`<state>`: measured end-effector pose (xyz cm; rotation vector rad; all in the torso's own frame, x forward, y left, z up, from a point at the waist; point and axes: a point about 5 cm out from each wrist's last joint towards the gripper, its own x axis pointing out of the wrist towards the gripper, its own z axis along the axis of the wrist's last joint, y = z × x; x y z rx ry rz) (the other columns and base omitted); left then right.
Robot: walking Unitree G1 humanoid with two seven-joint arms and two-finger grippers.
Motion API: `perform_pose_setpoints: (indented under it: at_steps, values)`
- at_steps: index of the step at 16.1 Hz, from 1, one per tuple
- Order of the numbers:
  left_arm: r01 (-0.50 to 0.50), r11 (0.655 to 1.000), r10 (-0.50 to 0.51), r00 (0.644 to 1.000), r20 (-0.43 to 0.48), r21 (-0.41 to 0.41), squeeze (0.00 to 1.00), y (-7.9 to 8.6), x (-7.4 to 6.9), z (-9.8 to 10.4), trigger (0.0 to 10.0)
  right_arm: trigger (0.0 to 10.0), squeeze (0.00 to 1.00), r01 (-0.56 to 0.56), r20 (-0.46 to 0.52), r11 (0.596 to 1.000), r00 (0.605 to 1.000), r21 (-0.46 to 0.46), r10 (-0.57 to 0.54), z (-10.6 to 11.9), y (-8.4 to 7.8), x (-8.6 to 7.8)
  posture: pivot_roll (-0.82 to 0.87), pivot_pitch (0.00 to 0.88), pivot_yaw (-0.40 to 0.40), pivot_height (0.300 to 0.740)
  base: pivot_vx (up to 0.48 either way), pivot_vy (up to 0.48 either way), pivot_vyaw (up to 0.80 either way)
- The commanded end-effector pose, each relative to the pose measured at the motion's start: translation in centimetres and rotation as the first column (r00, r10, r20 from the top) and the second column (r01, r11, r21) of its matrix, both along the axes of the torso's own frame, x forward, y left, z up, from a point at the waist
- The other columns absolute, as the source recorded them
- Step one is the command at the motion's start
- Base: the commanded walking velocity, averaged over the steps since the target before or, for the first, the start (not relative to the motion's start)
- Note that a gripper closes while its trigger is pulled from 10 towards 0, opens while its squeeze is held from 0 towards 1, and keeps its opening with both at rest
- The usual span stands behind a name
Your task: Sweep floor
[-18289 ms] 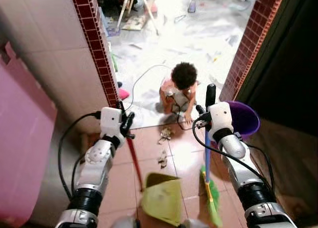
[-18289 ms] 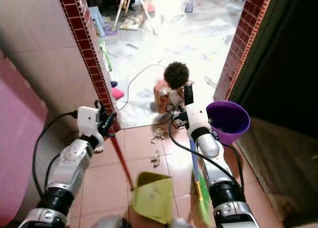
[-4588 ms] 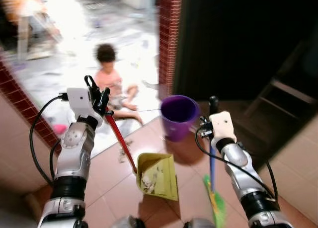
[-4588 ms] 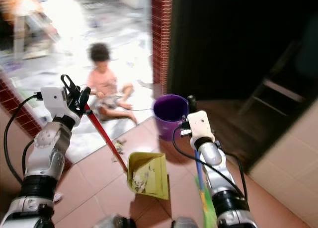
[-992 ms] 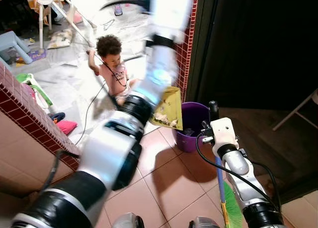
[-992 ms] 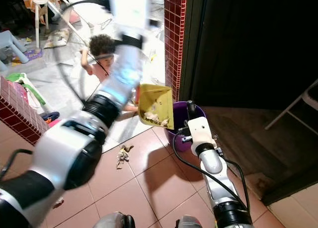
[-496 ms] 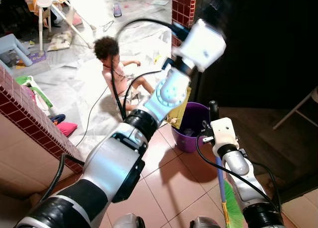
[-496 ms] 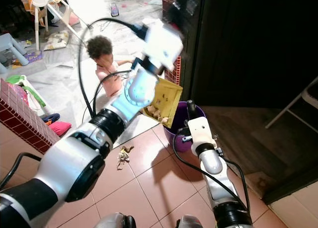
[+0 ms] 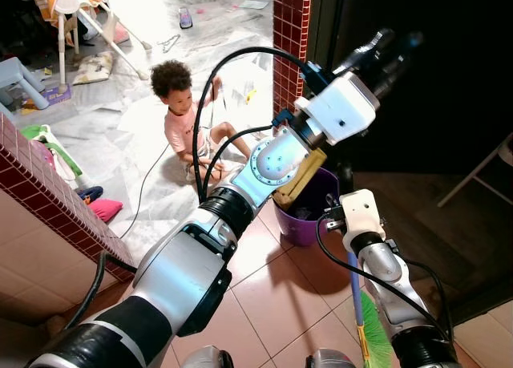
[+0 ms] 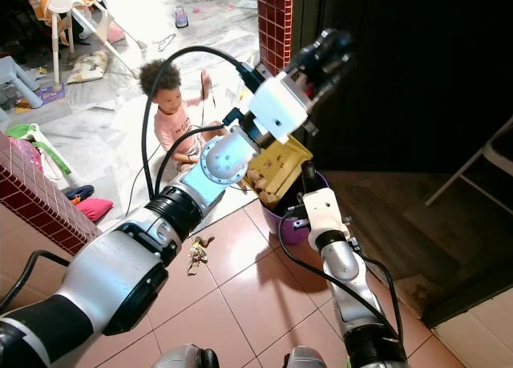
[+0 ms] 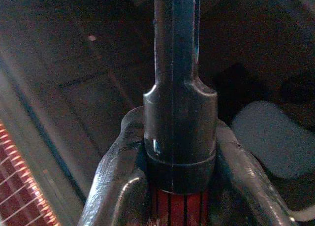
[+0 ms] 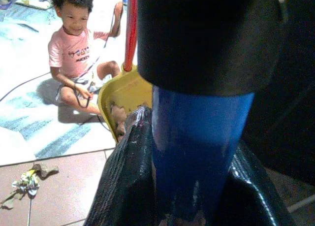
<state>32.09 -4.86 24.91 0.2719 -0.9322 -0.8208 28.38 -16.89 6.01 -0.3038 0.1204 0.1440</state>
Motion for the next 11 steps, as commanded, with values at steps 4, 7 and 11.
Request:
perform_pose_setpoints:
  at_steps: [4, 7, 11]
  values:
    - [0.161, 0.981, -0.163, 0.986, -0.017, -0.113, 0.0, -4.3, -3.6, 0.6, 10.0, 10.0, 0.0, -0.007, 0.037, 1.0, 0.999, 0.005, 0.007, 0.7, 0.3, 0.6, -0.21, 0.0, 0.12, 0.74, 0.0, 0.0, 0.0]
    - [0.114, 0.985, -0.12, 0.992, -0.042, -0.128, 0.0, -3.5, -2.7, 0.8, 10.0, 10.0, 0.0, -0.003, 0.036, 1.0, 0.999, 0.004, 0.003, 0.7, 0.2, 0.6, -0.21, 0.0, 0.119, 0.74, 0.0, 0.0, 0.0]
    - [-0.123, 0.957, 0.09, 0.987, -0.136, -0.262, 0.0, 0.2, 1.5, 3.9, 10.0, 10.0, 0.0, 0.011, 0.072, 1.0, 0.997, -0.013, -0.01, 1.1, 0.0, 0.8, -0.21, 0.0, 0.112, 0.74, 0.0, 0.0, 0.0]
